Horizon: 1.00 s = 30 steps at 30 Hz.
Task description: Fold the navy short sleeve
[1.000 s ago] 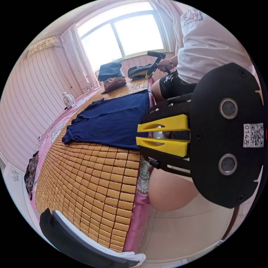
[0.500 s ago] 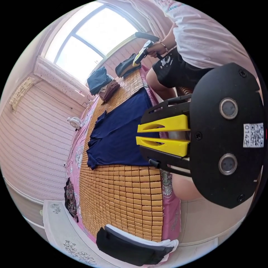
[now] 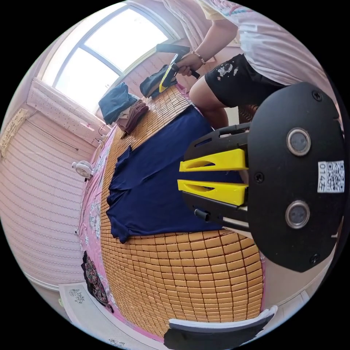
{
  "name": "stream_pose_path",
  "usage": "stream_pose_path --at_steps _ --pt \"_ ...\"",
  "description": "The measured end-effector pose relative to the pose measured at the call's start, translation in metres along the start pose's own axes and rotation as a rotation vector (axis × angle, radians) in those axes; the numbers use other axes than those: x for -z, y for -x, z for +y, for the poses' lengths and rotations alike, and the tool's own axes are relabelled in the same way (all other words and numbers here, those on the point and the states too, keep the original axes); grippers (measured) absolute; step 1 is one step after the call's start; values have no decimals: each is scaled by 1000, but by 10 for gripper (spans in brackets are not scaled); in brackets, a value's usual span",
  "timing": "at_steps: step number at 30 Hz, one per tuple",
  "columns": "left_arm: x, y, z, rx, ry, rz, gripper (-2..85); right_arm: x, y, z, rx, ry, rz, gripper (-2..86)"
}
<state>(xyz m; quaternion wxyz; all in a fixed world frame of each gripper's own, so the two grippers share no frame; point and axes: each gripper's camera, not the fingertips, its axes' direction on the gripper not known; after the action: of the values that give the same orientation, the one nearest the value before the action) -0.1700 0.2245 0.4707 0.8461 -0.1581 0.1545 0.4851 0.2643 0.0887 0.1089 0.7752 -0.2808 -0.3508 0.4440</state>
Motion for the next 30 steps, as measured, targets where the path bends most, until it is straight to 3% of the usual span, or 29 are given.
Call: stream_pose_path --at_steps 10,17,22,25,30 --pt "-74 71 -150 77 58 -59 27 -178 -51 -236 61 93 91 60" --pt "-115 100 -206 137 172 -73 -4 -305 -89 -344 -56 270 97 61" --pt "-112 104 -223 174 161 -40 -9 -300 -105 -364 -107 263 22 13" --pt "-109 106 -238 189 185 -38 -10 -272 -122 -372 -204 216 110 14" --pt "-104 103 -262 228 235 -74 -10 -259 -125 -382 -212 285 75 42"
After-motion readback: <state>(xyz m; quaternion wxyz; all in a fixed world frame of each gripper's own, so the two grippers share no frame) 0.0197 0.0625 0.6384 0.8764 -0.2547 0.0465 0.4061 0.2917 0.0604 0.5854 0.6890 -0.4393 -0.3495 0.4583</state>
